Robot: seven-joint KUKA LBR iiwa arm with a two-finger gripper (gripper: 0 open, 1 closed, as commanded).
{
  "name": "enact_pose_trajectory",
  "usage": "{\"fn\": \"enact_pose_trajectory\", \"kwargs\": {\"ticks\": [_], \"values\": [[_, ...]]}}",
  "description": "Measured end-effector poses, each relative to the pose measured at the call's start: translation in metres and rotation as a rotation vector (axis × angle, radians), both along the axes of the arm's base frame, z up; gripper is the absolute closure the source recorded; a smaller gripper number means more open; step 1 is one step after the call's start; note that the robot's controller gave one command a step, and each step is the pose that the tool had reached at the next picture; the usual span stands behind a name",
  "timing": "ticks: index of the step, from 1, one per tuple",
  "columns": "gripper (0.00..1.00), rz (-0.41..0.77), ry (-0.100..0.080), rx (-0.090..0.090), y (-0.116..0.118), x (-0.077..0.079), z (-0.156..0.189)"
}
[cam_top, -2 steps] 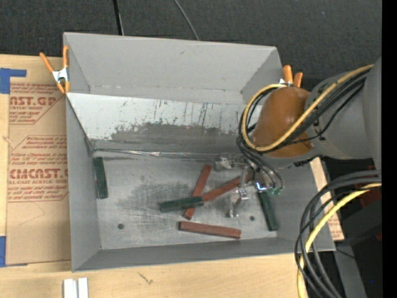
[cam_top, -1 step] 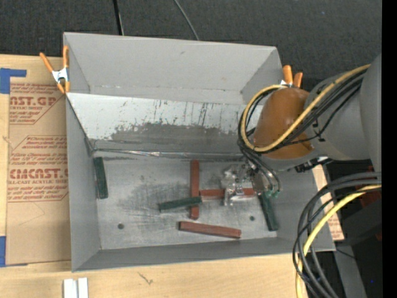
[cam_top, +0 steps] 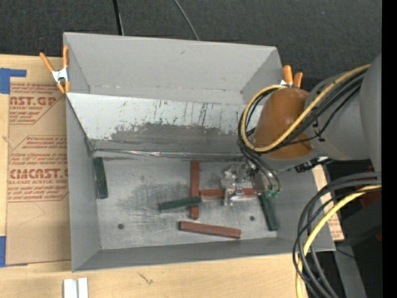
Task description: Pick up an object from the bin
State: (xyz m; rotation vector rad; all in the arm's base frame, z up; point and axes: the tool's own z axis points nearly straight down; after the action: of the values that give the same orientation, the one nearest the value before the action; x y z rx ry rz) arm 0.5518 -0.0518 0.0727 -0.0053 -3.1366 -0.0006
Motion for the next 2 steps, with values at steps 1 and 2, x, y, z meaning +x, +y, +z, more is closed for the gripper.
{"fn": "enact_pose_trajectory", "kwargs": {"ticks": [1,2], "values": [[1.00,0.000,-0.001,0.000,0.0001,-0.0001,0.0013],[1.00,0.000,0.000,0.000,0.0004,-0.0016,0.0103]]}}
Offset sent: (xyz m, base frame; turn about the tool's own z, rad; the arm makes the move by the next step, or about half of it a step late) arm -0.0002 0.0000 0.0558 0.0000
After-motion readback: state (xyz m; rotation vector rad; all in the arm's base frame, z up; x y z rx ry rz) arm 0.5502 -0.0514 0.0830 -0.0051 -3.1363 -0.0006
